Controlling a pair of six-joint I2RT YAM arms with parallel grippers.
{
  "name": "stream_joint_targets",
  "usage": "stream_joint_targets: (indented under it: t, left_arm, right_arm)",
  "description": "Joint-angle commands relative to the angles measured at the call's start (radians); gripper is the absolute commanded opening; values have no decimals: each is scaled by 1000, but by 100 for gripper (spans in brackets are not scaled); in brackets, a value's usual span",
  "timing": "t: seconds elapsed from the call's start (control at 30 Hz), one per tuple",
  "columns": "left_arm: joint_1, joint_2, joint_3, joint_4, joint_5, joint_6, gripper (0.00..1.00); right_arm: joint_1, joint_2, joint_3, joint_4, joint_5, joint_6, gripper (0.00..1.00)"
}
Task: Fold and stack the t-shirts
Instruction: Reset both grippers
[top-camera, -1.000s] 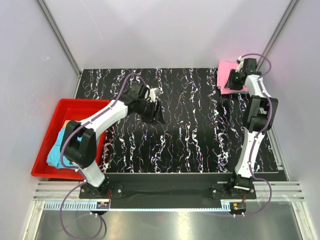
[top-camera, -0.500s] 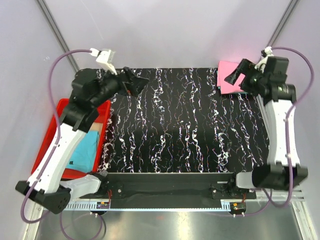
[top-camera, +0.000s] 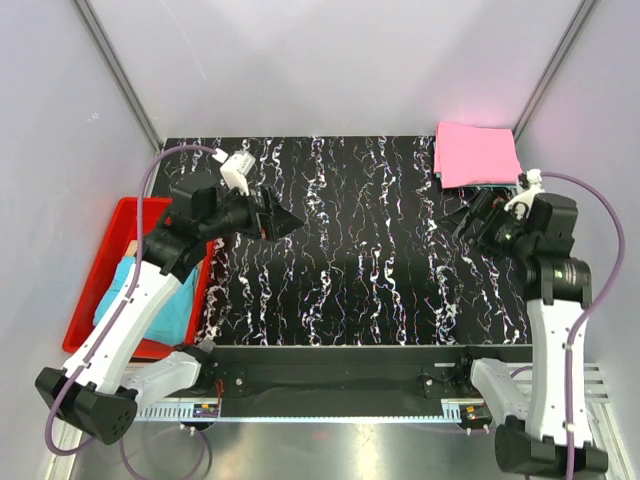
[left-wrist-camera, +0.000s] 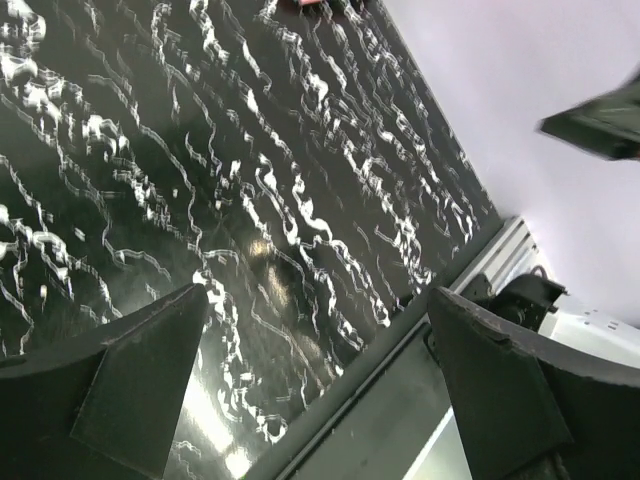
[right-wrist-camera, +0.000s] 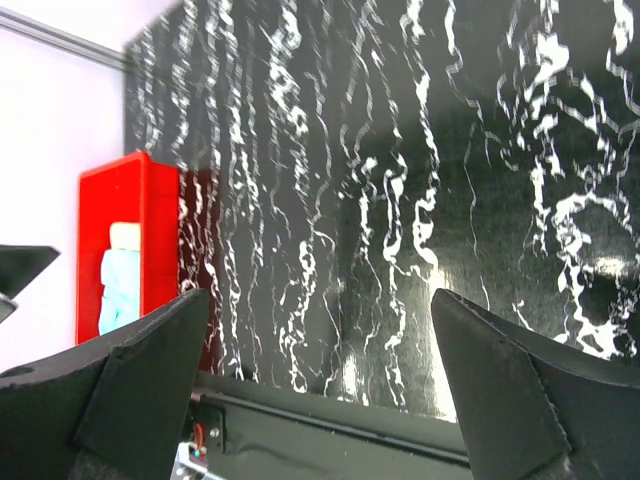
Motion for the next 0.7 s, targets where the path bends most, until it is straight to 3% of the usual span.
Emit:
stream_joint_targets:
  t: [0.0,0.67]
  left_arm:
    - [3,-74,3,30,10,-3,99]
    - [3,-127,30,-16,-26,5,99]
  right_arm:
    - [1,-44,0,17,16,1,100]
    - [1,-39,22,-14,45,9,100]
